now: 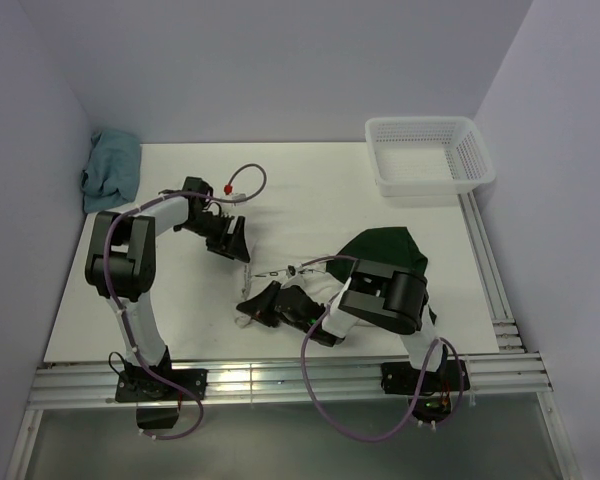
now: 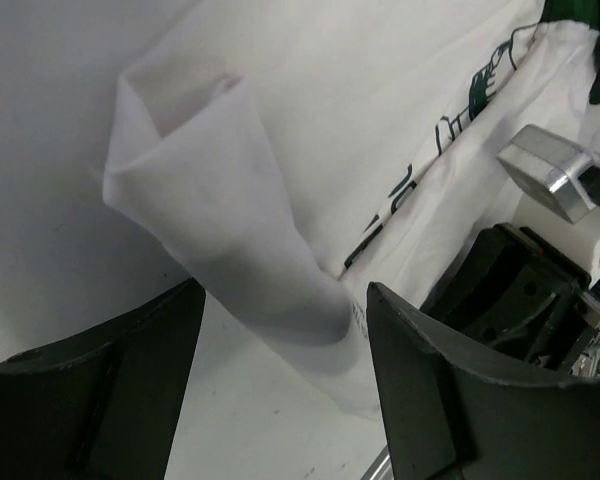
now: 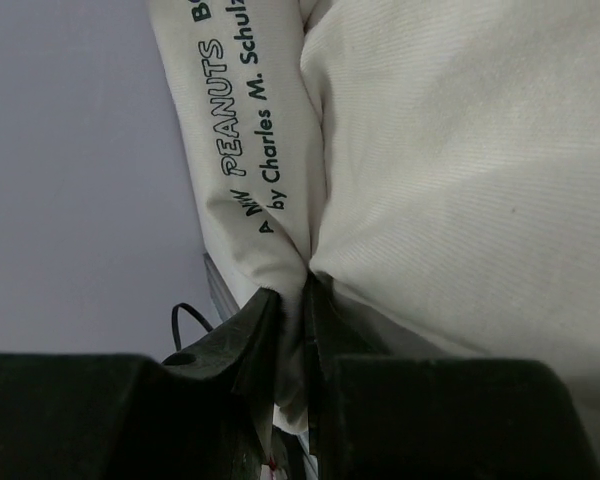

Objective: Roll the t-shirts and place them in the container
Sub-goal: Roll the tshirt

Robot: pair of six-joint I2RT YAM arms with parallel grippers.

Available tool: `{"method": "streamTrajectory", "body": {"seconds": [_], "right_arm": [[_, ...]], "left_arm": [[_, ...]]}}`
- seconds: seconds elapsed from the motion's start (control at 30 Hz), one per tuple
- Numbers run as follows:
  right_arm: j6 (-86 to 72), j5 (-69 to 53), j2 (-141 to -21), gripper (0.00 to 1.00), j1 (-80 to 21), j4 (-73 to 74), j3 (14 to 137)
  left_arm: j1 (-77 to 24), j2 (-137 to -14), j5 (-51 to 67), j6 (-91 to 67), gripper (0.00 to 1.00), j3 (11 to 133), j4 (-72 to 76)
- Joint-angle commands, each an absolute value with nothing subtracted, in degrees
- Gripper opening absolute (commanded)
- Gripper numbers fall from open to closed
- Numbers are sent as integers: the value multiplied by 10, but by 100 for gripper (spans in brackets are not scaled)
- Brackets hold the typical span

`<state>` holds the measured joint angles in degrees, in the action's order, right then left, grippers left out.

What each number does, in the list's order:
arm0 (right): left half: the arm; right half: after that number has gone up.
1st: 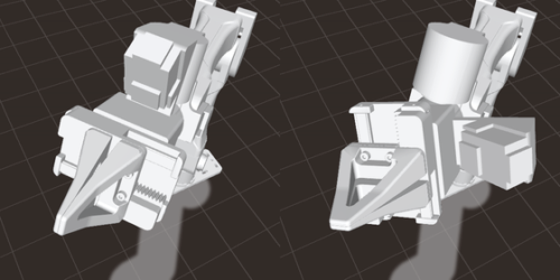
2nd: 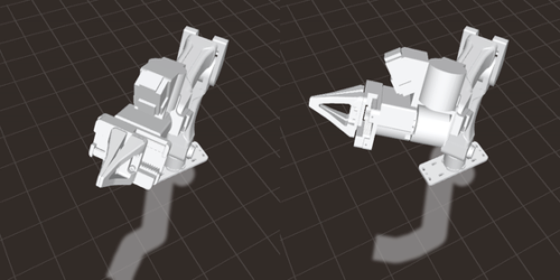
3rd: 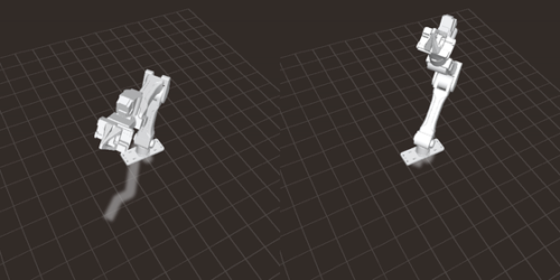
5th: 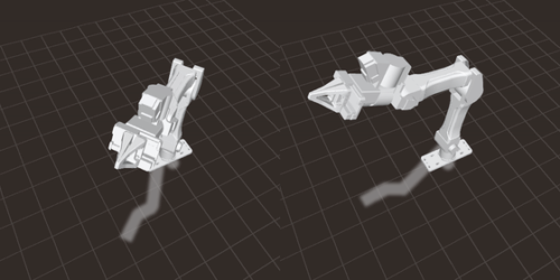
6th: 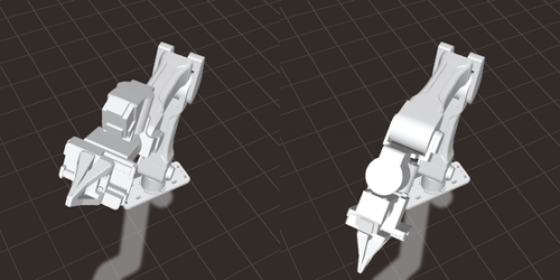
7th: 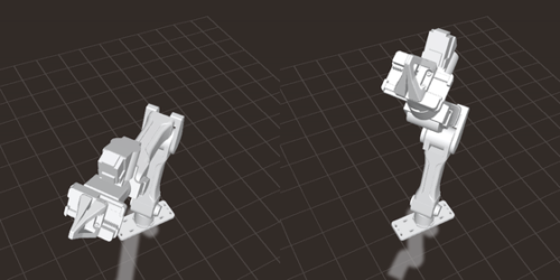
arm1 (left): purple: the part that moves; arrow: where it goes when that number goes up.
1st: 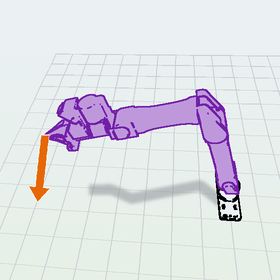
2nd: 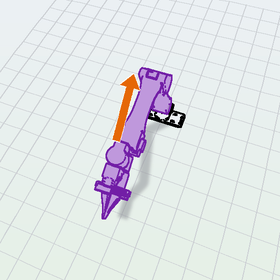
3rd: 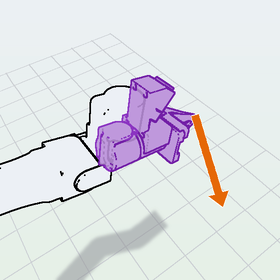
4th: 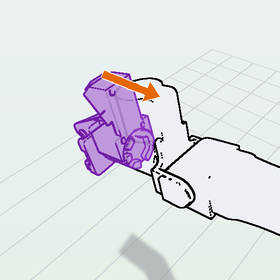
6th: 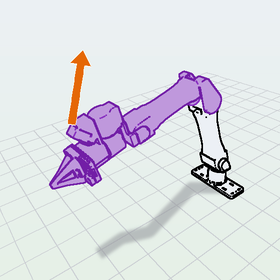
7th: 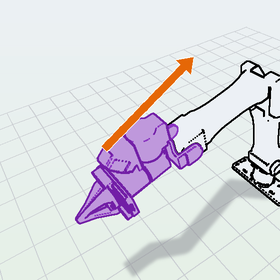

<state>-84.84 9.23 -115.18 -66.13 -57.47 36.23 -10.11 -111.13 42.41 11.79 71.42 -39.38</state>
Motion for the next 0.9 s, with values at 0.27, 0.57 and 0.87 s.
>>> {"method": "streamTrajectory", "body": {"seconds": [0.27,0.57,0.87], "right_arm": [[-841,67,-1169,12,-650,-584,353],[-790,121,-1100,49,-664,-353,401],[-756,239,-1061,61,-702,59,568]], "left_arm": [[-131,-1097,234,4,26,724,-298],[-183,-1081,88,4,0,757,-357],[-214,-1106,20,-20,0,790,-395]]}}
